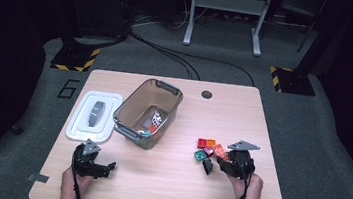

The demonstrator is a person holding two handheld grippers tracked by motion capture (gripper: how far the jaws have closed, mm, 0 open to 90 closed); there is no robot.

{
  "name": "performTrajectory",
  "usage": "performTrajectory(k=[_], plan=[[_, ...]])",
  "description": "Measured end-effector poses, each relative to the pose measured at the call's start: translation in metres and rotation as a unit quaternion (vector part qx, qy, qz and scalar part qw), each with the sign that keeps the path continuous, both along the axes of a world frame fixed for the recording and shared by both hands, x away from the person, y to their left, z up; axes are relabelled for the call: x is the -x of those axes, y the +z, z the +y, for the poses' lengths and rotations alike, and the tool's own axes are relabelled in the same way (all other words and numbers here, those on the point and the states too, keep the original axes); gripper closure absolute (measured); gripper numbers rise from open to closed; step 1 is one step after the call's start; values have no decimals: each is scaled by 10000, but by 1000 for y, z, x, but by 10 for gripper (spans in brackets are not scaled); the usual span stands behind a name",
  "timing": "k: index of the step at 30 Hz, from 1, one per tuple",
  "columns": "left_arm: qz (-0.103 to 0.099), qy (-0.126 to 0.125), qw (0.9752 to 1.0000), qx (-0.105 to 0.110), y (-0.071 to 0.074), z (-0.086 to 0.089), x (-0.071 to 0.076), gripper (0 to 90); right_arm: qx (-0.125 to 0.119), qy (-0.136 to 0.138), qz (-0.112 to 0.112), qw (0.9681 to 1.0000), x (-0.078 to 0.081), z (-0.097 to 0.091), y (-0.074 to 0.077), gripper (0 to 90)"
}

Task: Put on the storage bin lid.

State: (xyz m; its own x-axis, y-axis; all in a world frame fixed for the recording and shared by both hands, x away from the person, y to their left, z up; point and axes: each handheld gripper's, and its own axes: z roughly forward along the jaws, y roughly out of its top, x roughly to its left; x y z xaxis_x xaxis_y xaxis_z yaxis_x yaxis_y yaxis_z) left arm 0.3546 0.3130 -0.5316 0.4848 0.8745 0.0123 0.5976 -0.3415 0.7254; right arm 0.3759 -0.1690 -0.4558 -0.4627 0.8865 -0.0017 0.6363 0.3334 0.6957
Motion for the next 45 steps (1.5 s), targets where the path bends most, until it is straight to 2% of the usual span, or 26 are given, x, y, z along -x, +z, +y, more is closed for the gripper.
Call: performTrajectory(k=[5, 6, 8, 10, 13, 20, 25, 35, 45], plan=[[7, 5, 10000, 1, 0, 0, 0, 15, -17, 79, -49, 10000, -8, 7, 10, 586], [88, -52, 9999, -22, 1, 1, 0, 15, -24, 121, -71, 9999, -10, 8, 11, 586], [93, -52, 9999, -19, 2, 1, 0, 15, -31, 161, -82, 9998, -13, 10, 13, 586], [3, 5, 10000, 0, 0, 0, 0, 15, -33, 224, -87, 9997, -18, 12, 15, 586], [1, 5, 10000, -2, 0, 0, 0, 15, -57, 314, -80, 9995, -27, 15, 18, 586], [16, 4, 10000, -1, 0, 0, 0, 15, -90, 365, -69, 9993, -34, 22, 24, 586], [17, -12, 10000, -13, 0, 0, 0, 15, -77, 532, -94, 9985, -41, 27, 30, 587], [30, -10, 10000, -11, 0, 0, 0, 15, -120, 693, -58, 9975, -55, 38, 38, 587], [25, -19, 10000, -8, 0, 0, 0, 18, -143, 764, -90, 9969, -66, 44, 50, 586]])
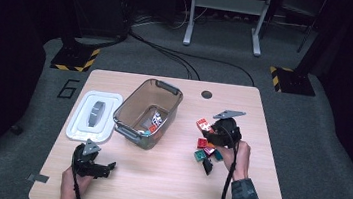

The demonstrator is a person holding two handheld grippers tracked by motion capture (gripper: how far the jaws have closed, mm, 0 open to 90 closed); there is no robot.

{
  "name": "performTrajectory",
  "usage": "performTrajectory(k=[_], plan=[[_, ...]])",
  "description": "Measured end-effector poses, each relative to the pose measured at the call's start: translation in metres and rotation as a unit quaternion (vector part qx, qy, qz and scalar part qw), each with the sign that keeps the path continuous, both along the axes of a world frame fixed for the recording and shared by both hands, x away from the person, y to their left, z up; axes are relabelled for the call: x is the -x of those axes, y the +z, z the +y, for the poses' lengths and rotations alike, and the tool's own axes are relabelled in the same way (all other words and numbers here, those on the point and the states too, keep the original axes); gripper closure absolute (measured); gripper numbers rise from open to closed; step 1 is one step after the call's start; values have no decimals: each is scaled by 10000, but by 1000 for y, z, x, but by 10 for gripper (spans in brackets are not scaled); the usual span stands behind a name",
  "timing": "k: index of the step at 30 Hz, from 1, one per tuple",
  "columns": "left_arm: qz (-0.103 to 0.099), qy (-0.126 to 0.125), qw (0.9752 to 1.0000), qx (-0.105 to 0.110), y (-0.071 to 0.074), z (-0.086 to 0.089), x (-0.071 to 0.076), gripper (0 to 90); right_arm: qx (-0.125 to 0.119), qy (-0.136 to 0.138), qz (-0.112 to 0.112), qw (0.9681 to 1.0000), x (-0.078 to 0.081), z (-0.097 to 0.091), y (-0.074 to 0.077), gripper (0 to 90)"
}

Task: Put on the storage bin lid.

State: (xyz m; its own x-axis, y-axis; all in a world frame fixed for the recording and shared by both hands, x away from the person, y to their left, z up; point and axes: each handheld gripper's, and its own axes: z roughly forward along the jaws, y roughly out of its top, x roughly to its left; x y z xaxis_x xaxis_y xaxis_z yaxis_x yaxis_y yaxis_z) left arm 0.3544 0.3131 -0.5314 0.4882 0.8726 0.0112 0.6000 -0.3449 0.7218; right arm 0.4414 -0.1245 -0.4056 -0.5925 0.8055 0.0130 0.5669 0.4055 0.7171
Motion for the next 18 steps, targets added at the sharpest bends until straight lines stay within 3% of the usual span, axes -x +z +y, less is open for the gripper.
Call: performTrajectory(k=[18], plan=[[5, 1, 10000, 2, 0, 0, 0, 18, 2, 218, -115, 9997, -20, 22, 25, 587]])
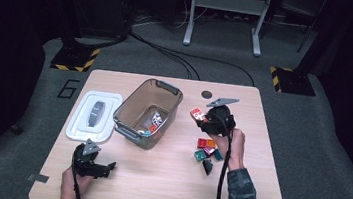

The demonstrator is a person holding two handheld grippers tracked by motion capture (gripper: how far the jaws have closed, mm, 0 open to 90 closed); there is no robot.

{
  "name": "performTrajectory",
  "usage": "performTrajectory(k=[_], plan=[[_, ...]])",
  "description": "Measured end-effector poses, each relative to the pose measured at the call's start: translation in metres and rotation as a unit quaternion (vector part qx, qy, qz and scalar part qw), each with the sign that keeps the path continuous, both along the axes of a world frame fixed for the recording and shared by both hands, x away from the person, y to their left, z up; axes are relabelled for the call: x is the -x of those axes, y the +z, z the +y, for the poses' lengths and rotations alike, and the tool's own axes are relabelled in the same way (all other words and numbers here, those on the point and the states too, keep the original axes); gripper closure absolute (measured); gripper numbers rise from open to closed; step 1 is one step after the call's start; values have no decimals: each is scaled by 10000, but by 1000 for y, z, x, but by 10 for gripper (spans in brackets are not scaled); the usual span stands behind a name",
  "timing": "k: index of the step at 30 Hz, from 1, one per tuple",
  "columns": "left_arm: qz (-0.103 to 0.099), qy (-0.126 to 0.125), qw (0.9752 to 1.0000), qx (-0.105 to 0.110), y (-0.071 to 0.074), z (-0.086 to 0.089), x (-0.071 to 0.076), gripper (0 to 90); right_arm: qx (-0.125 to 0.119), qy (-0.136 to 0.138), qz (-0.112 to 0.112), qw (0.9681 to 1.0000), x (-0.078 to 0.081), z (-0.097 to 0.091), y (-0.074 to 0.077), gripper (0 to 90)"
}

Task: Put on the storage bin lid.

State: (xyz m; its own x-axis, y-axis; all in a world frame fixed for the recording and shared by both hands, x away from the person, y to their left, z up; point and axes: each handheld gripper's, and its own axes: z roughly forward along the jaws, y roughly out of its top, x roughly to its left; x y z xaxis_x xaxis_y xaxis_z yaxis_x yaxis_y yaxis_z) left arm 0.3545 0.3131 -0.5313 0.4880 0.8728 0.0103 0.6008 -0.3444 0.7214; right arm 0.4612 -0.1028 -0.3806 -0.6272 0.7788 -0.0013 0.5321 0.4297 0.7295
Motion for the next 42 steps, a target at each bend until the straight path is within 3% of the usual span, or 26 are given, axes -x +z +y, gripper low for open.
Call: performTrajectory(k=[17, 36, 37, 42], plan=[[-4, -3, 10000, 2, 0, 0, 0, 18, 131, 210, -161, 9996, -12, 17, 20, 586], [17, -49, 10000, -51, 0, 1, 0, 18, 210, 439, -235, 9985, -26, 55, 44, 586], [16, -48, 10000, -48, 0, 1, 0, 18, 250, 537, -313, 9978, -29, 56, 45, 586], [17, -49, 10000, -49, 0, 1, 0, 18, 387, 640, -291, 9968, -34, 68, 47, 586]])
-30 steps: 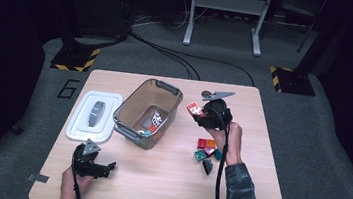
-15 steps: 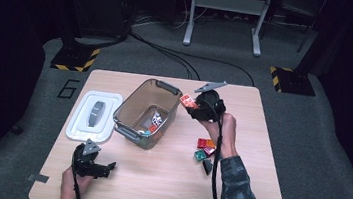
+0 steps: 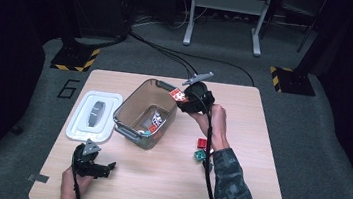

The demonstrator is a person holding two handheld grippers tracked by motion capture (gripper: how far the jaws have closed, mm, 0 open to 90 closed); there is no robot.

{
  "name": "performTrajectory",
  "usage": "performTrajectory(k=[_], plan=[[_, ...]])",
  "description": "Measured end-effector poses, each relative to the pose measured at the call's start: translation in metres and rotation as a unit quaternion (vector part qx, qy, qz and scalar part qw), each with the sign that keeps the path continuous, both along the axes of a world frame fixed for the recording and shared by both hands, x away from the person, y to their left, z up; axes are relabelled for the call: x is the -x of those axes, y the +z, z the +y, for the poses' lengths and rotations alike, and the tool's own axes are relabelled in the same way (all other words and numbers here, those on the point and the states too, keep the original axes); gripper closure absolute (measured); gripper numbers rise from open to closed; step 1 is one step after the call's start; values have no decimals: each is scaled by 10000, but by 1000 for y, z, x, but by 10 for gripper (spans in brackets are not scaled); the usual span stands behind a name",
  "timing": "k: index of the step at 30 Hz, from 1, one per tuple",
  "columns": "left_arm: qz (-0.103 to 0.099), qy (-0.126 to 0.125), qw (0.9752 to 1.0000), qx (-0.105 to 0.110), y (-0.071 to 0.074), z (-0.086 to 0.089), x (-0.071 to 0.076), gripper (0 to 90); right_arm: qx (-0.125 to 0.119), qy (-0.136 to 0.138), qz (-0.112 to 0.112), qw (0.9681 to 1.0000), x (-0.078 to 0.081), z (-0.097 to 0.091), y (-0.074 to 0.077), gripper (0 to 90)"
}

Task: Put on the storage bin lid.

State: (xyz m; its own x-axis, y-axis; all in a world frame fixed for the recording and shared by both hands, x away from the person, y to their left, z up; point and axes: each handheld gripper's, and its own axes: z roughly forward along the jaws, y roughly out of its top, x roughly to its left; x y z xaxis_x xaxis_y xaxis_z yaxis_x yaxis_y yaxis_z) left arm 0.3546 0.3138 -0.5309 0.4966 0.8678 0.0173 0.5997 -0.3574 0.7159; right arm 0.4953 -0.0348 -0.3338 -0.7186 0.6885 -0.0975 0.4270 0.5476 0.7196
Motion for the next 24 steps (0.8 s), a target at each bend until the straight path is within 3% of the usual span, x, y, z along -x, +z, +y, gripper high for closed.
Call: performTrajectory(k=[10, 24], plan=[[30, 18, 10000, 43, 0, -1, 0, 18, 201, 151, 190, 9995, -10, 27, 0, 586], [3, 0, 10000, -1, 0, 0, 0, 18, 439, 317, 376, 9978, -18, 53, -16, 585]])
